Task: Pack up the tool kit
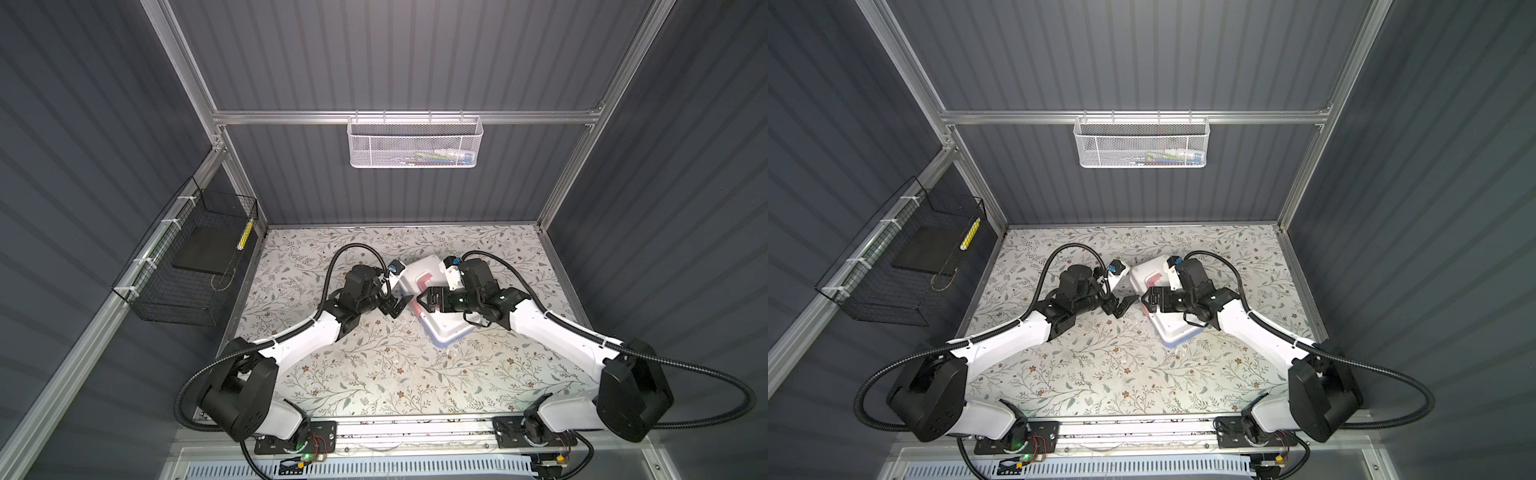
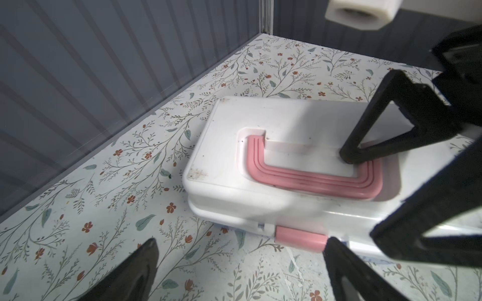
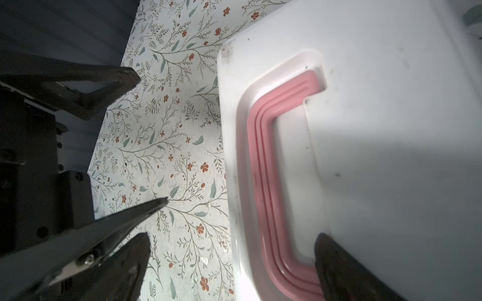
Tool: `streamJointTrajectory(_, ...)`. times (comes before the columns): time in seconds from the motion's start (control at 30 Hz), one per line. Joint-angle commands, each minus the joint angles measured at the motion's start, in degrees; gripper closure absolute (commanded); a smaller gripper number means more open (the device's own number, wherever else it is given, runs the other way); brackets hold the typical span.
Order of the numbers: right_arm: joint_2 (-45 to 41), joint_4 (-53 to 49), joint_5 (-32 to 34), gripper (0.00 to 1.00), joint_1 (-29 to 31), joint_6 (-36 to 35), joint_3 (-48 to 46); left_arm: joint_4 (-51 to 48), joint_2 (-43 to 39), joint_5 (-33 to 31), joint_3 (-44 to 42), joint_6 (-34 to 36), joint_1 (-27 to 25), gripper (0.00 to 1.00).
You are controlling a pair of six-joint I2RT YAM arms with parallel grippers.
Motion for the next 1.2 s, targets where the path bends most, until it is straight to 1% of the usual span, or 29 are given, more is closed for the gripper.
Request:
streamJointTrajectory(0.0, -3.5, -7.8, 3.4, 0.01, -1.6, -2.1, 1.8, -2.0, -3.3, -3.6, -2.9, -3.1, 0.2, 0.00)
streamJointTrajectory(0.1, -6.8, -8.7, 4.5, 0.01, -2.9, -3.8, 2.5, -0.5, -6.3, -7.0, -5.5, -5.0, 0.3, 0.00)
streamJointTrajectory(0.17, -9.4, -9.6, 6.3, 0.01, -3.9, -6.0, 2.4, 0.0, -7.9, -11.0, -6.9, -6.8, 0.5, 0.00)
streamJointTrajectory(0.27, -14.6, -9.3, 11.2, 0.01, -6.0, -9.5, 0.1, 0.5, -10.0, -18.9, -9.3, -9.5, 1.1, 0.00)
streamJointTrajectory(0.37, -21.8, -6.7, 16.9, 0.01, -7.8, -13.6, -4.5, 1.6, -11.8, -26.1, -12.3, -12.6, 2.7, 0.00)
streamJointTrajectory(0.4, -24.4, -3.5, 20.8, 0.01, -8.4, -15.8, -7.4, 1.7, -12.5, -27.0, -13.3, -13.0, 3.6, 0.00)
streamJointTrajectory(0.47, -28.8, 3.6, 29.4, 0.01, -9.8, -22.1, -14.9, 3.0, -13.4, -31.4, -15.8, -13.5, 4.7, 0.00)
streamJointTrajectory(0.53, -32.4, 15.2, 35.7, 0.01, -12.6, -28.3, -24.9, 6.0, -13.3, -35.6, -18.9, -13.1, 7.4, 0.00)
streamJointTrajectory(0.57, -33.5, 20.4, 36.9, 0.01, -14.3, -29.7, -28.7, 7.7, -12.9, -36.3, -20.0, -13.3, 8.9, 0.00)
streamJointTrajectory(0.6, -34.4, 26.1, 36.4, 0.01, -16.2, -30.7, -32.7, 9.7, -12.2, -36.9, -21.2, -13.6, 11.0, 0.00)
streamJointTrajectory(0.63, -34.9, 31.2, 35.3, 0.01, -18.3, -30.7, -36.2, 11.4, -11.5, -37.2, -21.6, -14.0, 13.1, 0.00)
streamJointTrajectory(0.67, -35.2, 34.7, 35.5, 0.01, -19.5, -30.1, -38.8, 11.1, -11.3, -37.5, -21.5, -13.9, 14.4, 0.00)
streamJointTrajectory(0.7, -35.4, 38.9, 35.7, 0.01, -20.7, -29.6, -41.3, 13.7, -10.9, -37.7, -22.2, -13.4, 15.6, 0.00)
streamJointTrajectory(0.77, -34.4, 47.2, 35.6, 0.01, -23.2, -28.4, -45.4, 19.8, -9.4, -35.1, -24.4, -13.3, 18.4, 0.00)
streamJointTrajectory(0.8, -33.2, 51.5, 33.9, 0.01, -24.5, -28.1, -47.5, 21.8, -7.9, -33.6, -24.8, -13.7, 19.8, 0.00)
streamJointTrajectory(0.87, -29.4, 58.1, 32.4, 0.01, -26.1, -27.9, -49.4, 22.1, -3.7, -32.6, -23.8, -13.0, 21.3, 0.00)
streamJointTrajectory(0.93, -24.0, 62.7, 31.8, 0.01, -27.2, -27.4, -49.4, 23.9, 0.5, -32.4, -23.4, -11.5, 22.0, 0.00)
streamJointTrajectory(0.97, -21.4, 64.9, 31.5, 0.01, -27.4, -27.4, -49.3, 26.3, 1.8, -31.9, -23.9, -10.9, 22.3, 0.00)
streamJointTrajectory(1.03, -15.3, 72.8, 30.4, 0.01, -27.9, -27.5, -48.8, 33.3, 4.5, -30.8, -25.2, -10.1, 22.9, 0.00)
streamJointTrajectory(1.17, -1.5, 85.1, 27.7, 0.01, -29.2, -27.7, -46.1, 36.7, 9.0, -28.5, -23.3, -7.5, 24.6, 0.00)
